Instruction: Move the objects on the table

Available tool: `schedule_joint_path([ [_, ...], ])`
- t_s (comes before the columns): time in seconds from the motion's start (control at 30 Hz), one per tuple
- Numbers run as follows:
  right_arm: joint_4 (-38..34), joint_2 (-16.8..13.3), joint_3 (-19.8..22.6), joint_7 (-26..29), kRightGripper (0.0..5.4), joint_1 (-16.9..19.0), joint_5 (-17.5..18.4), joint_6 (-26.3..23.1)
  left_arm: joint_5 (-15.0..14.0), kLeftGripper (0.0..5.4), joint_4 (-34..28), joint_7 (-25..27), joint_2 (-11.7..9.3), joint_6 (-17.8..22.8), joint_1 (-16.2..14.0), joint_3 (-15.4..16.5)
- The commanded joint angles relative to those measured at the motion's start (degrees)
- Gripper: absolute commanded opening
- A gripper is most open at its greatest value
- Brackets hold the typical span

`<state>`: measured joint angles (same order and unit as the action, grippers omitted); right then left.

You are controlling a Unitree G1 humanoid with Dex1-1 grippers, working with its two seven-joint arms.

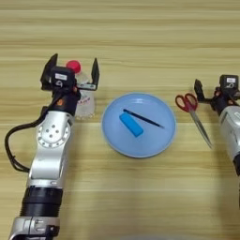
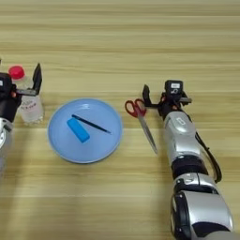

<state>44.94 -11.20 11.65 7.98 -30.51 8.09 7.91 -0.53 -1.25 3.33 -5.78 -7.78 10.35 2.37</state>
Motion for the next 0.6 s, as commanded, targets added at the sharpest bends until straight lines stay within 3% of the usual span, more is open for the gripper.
schedule_joint_path([
  [0.03, 0.54, -0.3, -0.19, 0.04, 5.4, -0.86, -0.3, -0.35, -1.44, 5.38, -2.8, 0.79, -0.04, -0.49, 0.08, 0.47],
  [0.6, 0.97, -0.25, -0.14, -0.1, 5.4, -1.05, -0.28, -0.09, -2.93, 5.38, -6.13, -1.67, -2.38, 0.16, 1.35, 8.1],
])
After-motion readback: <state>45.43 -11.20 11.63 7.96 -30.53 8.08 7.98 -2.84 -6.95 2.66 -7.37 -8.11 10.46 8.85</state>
